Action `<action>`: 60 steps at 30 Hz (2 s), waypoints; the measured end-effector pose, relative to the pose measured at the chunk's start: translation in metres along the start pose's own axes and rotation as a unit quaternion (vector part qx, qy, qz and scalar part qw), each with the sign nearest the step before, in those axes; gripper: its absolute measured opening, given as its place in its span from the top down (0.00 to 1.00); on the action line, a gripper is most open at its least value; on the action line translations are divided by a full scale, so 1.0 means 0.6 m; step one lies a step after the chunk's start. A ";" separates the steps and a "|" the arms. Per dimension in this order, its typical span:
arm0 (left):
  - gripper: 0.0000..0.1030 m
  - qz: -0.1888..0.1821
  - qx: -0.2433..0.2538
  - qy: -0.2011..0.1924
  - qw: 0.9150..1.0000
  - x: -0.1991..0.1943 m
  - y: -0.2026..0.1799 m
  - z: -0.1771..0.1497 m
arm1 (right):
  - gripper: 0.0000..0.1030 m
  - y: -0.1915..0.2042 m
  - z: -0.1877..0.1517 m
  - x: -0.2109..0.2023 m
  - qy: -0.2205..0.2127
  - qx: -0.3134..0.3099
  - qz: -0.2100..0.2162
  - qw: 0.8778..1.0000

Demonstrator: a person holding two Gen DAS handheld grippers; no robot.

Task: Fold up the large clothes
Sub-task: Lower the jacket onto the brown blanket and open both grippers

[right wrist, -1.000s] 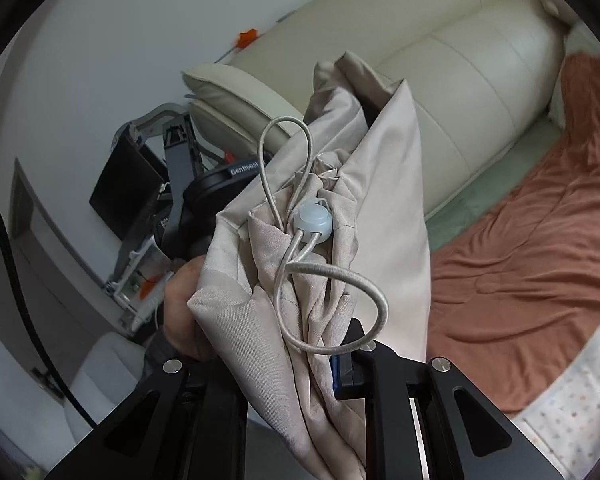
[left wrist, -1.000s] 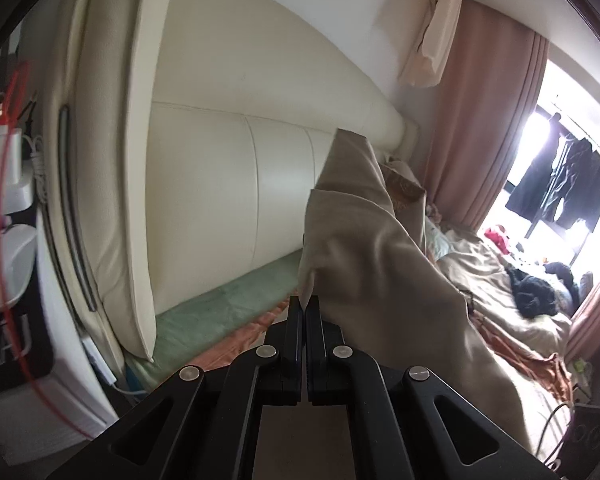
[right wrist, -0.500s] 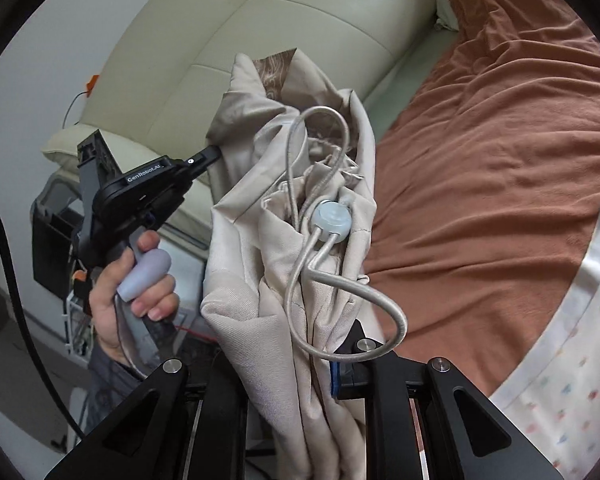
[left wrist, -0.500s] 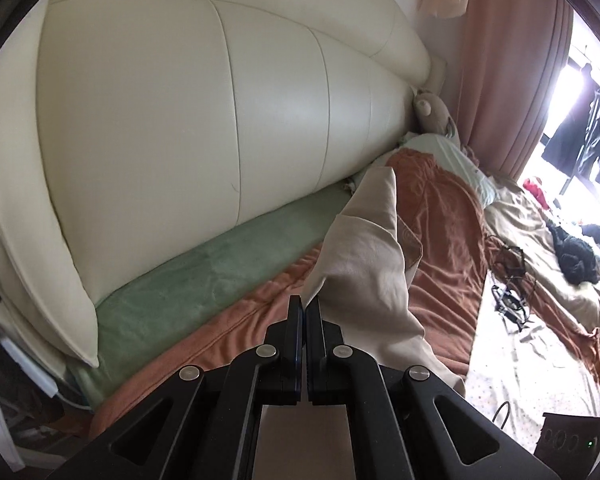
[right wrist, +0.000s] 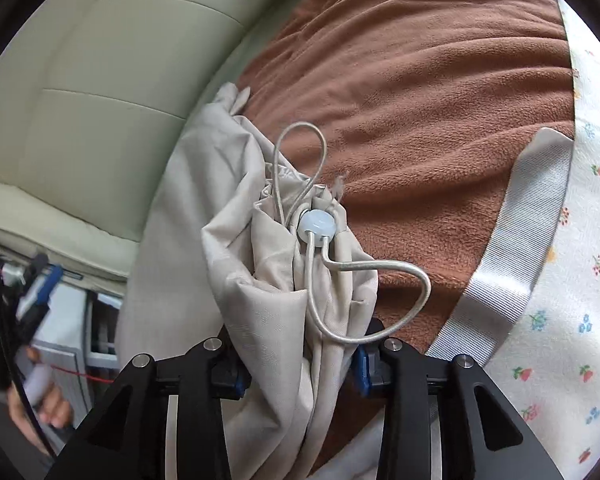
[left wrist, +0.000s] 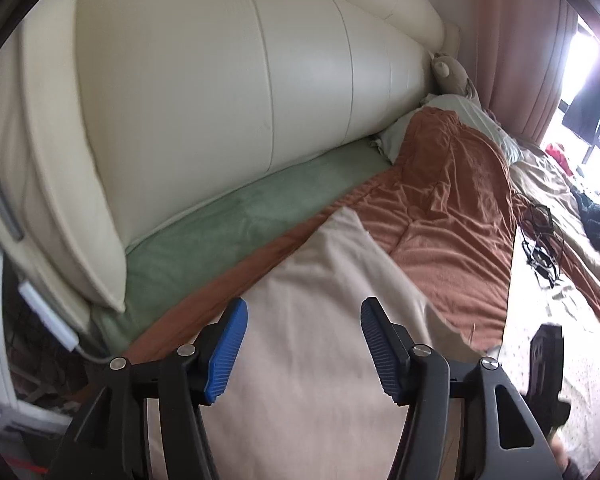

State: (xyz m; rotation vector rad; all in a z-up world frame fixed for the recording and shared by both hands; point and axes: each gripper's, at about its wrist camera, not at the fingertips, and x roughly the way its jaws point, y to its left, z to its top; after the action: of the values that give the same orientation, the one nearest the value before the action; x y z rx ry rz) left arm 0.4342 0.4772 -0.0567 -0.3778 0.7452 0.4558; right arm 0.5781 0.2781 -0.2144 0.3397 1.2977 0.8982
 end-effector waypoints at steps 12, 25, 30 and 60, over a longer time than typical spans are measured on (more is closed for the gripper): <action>0.41 0.026 -0.024 0.028 0.999 -0.047 0.054 -0.133 | 0.60 0.003 -0.008 -0.059 -0.038 -0.060 -0.070 0.995; 0.38 -0.001 -0.142 0.053 0.988 -0.058 0.077 -0.277 | 0.91 0.010 0.018 -0.075 -0.058 -0.084 -0.103 0.989; 0.38 -0.022 -0.179 0.068 0.981 -0.046 0.073 -0.306 | 0.63 -0.013 0.016 -0.066 -0.024 -0.045 -0.075 0.996; 0.40 -0.041 -0.216 0.074 0.973 -0.071 0.061 -0.337 | 0.69 0.012 -0.048 -0.089 -0.017 -0.044 -0.077 0.996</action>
State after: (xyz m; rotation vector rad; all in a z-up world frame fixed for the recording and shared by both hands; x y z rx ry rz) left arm 0.2750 0.3996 -0.1692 -0.8557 0.7693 0.5150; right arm 0.5488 0.2360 -0.1812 0.1811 1.2319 0.8129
